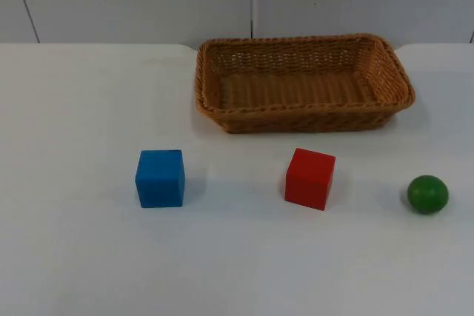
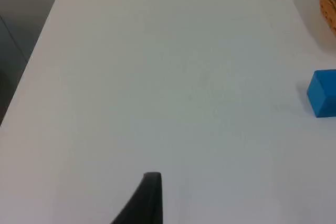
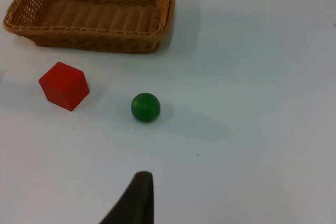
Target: Place all geometric objects except the red cube into the basket.
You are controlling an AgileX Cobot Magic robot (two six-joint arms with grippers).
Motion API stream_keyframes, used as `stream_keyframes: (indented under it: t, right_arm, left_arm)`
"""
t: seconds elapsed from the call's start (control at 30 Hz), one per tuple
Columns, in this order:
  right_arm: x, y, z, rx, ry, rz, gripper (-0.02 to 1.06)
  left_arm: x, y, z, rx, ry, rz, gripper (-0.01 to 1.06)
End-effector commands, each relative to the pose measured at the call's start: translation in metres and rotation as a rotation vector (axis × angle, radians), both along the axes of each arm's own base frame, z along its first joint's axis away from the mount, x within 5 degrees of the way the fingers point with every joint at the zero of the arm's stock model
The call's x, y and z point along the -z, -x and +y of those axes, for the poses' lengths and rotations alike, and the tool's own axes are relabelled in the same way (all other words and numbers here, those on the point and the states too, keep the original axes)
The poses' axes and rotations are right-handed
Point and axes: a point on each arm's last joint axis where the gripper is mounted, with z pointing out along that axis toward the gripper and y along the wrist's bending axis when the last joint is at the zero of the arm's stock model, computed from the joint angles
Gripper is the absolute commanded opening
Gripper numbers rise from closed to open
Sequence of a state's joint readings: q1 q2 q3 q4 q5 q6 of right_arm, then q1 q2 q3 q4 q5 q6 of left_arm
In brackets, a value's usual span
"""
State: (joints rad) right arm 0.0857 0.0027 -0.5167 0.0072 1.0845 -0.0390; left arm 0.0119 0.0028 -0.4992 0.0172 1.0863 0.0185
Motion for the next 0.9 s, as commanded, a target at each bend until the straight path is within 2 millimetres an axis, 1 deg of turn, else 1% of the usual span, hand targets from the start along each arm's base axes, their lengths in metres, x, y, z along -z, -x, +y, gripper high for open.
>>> stream_keyframes:
  t: [0.0,0.23,0.47,0.5,0.57,0.63,0.67,0.73,0.77,0.8,0.83,0.87]
  right_arm:
    - [0.0,0.0,0.0,0.008,-0.005,-0.009,1.04]
    - [-0.001,0.0,-0.001,0.015,0.001,-0.012,1.04]
    - [-0.001,0.0,-0.003,0.039,-0.021,-0.011,1.04]
    - [-0.002,-0.004,-0.003,0.036,-0.014,0.005,1.04]
    - [-0.013,-0.011,-0.002,0.043,-0.026,0.015,1.04]
    - [-0.033,-0.022,-0.001,0.047,-0.039,0.018,1.04]
    - [-0.033,-0.022,-0.001,0.047,-0.039,0.018,1.04]
    - [-0.054,-0.034,-0.001,0.053,-0.027,0.006,1.04]
    - [-0.065,-0.042,-0.001,0.058,-0.016,-0.009,1.04]
    - [-0.08,-0.053,-0.002,0.069,0.006,-0.046,1.04]
    - [-0.08,-0.053,-0.002,0.069,0.006,-0.046,1.04]
    - [-0.09,-0.062,-0.003,0.081,0.021,-0.075,1.04]
  left_arm:
    - [0.0,-0.001,0.001,-0.013,-0.009,-0.01,1.04]
    - [-0.001,-0.001,0.009,-0.054,-0.095,-0.02,1.04]
    - [-0.001,-0.001,0.008,-0.052,-0.09,-0.02,1.04]
    - [-0.002,-0.003,0.008,-0.048,-0.085,-0.016,1.04]
    - [-0.013,-0.01,0.008,-0.063,-0.051,-0.008,1.04]
    - [-0.031,-0.021,0.008,-0.09,-0.012,-0.021,1.04]
    - [-0.031,-0.021,0.008,-0.09,-0.012,-0.021,1.04]
    - [-0.053,-0.038,0.008,-0.091,-0.007,-0.044,1.04]
    - [-0.068,-0.052,0.008,-0.087,-0.01,-0.064,1.04]
    - [-0.078,-0.063,0.008,-0.083,-0.012,-0.071,1.04]
    - [-0.078,-0.063,0.008,-0.083,-0.012,-0.071,1.04]
    - [-0.088,-0.074,0.008,-0.078,-0.013,-0.095,1.04]
